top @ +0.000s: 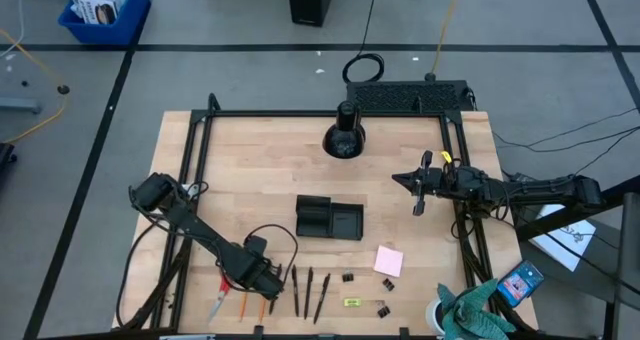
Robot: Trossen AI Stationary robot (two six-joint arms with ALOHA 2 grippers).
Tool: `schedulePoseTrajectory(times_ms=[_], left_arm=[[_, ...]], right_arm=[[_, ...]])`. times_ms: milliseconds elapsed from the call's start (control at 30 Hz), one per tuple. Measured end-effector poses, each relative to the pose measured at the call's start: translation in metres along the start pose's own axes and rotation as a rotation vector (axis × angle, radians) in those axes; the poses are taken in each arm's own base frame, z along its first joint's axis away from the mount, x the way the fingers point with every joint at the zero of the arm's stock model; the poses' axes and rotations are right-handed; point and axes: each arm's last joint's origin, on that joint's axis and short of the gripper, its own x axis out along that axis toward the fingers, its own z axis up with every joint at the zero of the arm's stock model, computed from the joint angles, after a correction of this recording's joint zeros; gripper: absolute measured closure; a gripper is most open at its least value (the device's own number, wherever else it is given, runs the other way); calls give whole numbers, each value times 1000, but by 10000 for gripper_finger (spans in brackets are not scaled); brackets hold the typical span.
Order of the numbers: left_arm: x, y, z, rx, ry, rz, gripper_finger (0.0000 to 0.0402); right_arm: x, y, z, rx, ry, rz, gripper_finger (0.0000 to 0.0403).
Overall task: Pick and place office supplies into organizer
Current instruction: Put the orange pencil into the black desk organizer
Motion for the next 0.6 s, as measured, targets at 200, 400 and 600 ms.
schedulePoseTrajectory(times_ms=[200,400,600], left_arm=[[9,4,3,-3,-1,11,199],[15,5,11,8,28,4,199],[20,3,21,27,63,-21,200]], right_arm=[[0,0,0,0,0,0,394],[0,0,0,0,0,0,394],[0,0,0,0,-1,0,395]])
